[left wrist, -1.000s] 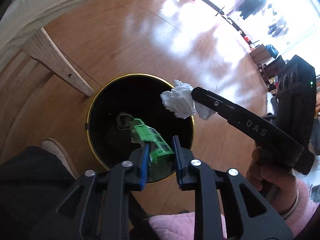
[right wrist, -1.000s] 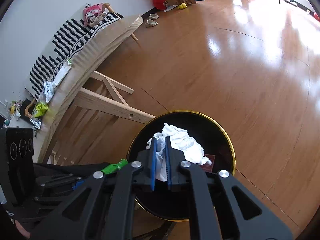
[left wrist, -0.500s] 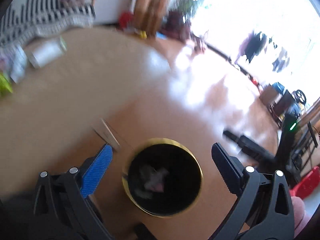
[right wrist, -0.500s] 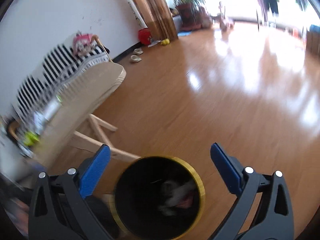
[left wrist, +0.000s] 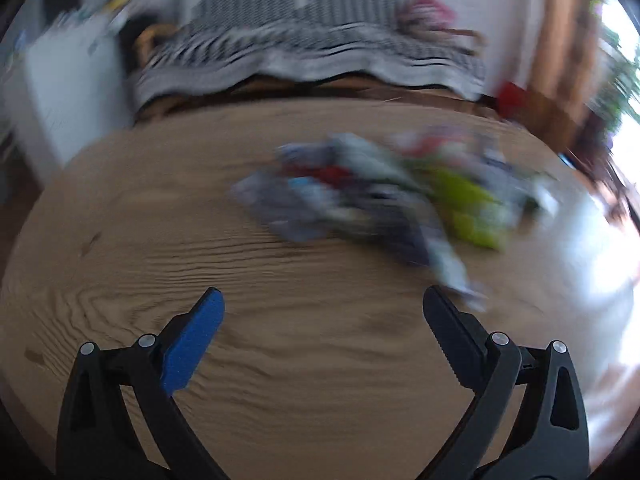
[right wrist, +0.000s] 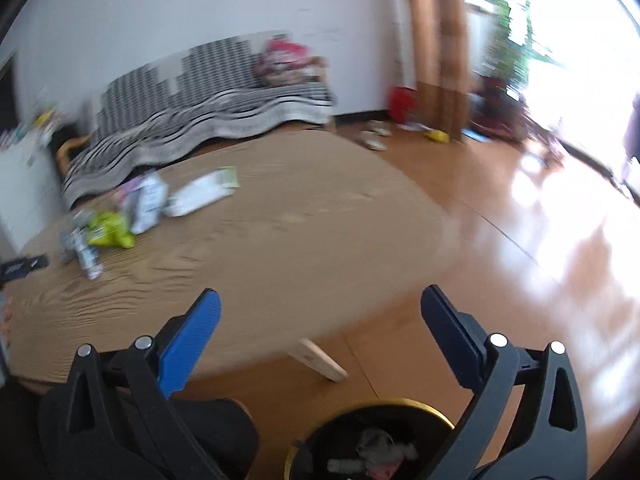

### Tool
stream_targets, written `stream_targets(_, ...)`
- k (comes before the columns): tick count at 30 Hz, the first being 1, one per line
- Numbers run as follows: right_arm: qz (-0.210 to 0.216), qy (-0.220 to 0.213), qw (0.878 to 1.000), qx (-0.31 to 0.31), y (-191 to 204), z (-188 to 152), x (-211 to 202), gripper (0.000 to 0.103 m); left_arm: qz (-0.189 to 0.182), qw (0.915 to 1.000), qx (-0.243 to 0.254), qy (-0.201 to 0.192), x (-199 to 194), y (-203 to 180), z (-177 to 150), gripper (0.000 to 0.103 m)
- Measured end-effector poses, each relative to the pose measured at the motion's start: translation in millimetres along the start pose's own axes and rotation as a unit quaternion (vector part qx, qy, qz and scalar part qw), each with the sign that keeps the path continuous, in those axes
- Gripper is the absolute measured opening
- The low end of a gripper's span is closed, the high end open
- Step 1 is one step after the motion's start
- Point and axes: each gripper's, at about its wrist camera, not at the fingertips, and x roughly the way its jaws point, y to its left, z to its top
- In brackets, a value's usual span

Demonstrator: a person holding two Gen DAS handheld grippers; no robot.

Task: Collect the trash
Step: 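Return both tools to the trash pile on the table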

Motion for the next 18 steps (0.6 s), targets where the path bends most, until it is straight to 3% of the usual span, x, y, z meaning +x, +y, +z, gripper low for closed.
stream_targets(4, 0.062, 0.024, 0.994, -0.083, 73.5, 35.8, 35.8, 0.097, 0.011, 0.999, -0.042, 0.006, 31.4, 26.0, 21.2, 0.097)
stream_targets(9, 0.124, 0.066, 0.979, -0.15, 158.0, 57.8, 78.0, 0.097, 0.021, 0.9997, 0.003, 0.009, 64.3, 23.4, 46.5, 0.097)
stream_targets(13, 0.157, 0.083, 0.967, -0.181, 213.6, 57.6, 107.4, 0.097, 0.034, 0.9988, 0.034, 0.012, 85.9, 32.4, 50.3, 0.097)
stream_targets(18, 0.196, 0.085, 0.959, -0.187, 261.6, 42.4, 131.2, 0.097, 0.054, 0.9981, 0.02, 0.021, 78.7, 67.1, 46.2, 0.097)
